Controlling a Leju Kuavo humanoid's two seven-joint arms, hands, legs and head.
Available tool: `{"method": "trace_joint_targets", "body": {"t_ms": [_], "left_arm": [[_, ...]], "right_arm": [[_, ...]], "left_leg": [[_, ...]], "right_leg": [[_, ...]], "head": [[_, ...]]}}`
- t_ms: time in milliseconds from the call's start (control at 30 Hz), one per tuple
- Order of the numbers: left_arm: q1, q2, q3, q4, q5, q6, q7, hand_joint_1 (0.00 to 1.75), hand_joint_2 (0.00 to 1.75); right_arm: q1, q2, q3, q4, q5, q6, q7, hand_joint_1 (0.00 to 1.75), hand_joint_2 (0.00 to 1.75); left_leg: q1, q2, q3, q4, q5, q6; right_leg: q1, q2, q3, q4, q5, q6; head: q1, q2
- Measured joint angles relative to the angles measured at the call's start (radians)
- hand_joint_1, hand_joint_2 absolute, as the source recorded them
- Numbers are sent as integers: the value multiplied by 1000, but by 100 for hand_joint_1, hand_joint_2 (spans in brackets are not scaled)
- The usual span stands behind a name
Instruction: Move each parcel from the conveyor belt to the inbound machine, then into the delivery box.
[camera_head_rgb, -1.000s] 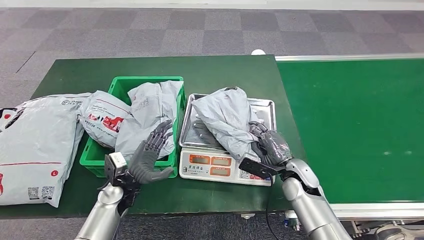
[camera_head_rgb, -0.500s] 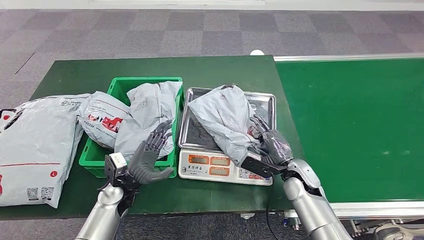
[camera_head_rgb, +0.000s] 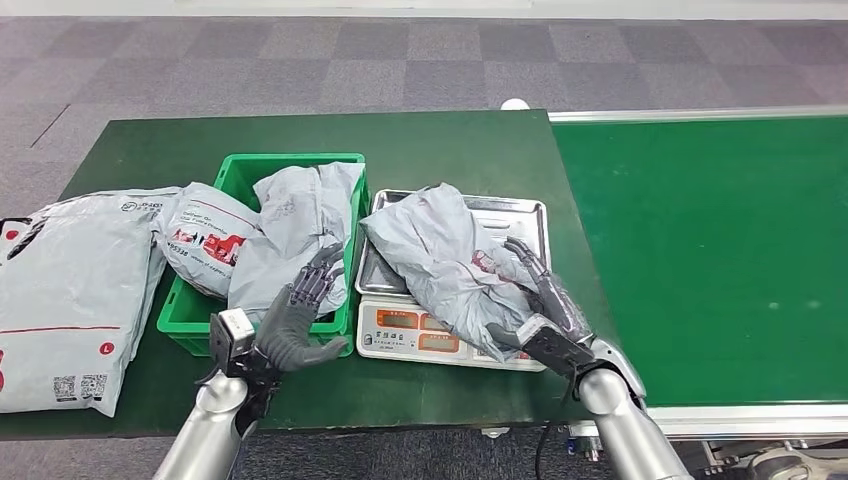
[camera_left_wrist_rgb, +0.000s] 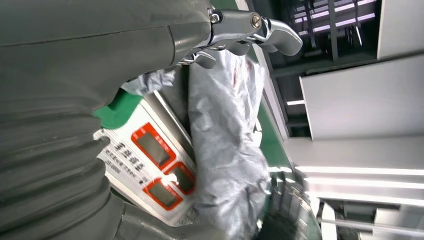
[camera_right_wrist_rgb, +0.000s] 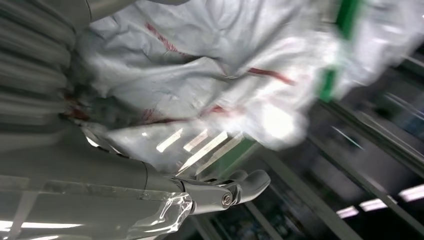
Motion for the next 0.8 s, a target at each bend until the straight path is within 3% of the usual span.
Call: {"method": "trace_joint_targets", "body": {"t_ms": [133,300,400,500,533,633,800], "left_arm": [[-1,-1,0,3,-18,87,0,0,175],[10,-33,1,-73,11,172,-1,0,175],[6,-63,1,-112,14,187,-1,0,175],[2,-82,-7,-155,17,184,-1,0,175],[0,-86,-13,-168,18,182,-1,0,175],[-6,-96,-32,-200,16,187,-1,0,175],[-33,-106,-98,-225,-27,233,0,0,175]], "right_arm": [[15,-7,-20,-100,-69,-29,-25,0,175],[54,-40,-29,-284,-265,-216,-93,0,175],[75,-67,-29,-367,-308,-254,-100,0,175],[97,-78,-29,-431,-333,-283,-101,0,44],[100,-80,-29,-449,-339,-291,-102,0,44],[108,-85,-29,-493,-349,-325,-102,0,175],[119,-86,-30,-561,-362,-408,-102,0,175]], "left_leg": [[0,0,-1,0,0,0],[-1,-2,-3,1,0,1],[-1,-1,-3,1,-2,2],[-1,1,-3,1,-2,2],[-1,1,-2,1,-2,2],[-1,1,-2,1,-2,2],[-1,1,-2,1,-2,2]], "right_leg": [[0,0,-1,0,0,0],[-1,-2,-2,0,0,0],[-1,-1,-2,0,0,0],[-1,0,-3,0,0,0],[-1,0,-3,0,0,0],[-1,0,-3,0,0,0],[-1,0,-3,0,0,0]], "head": [[0,0],[0,0],[0,0],[0,0],[0,0],[0,0],[0,0]]}}
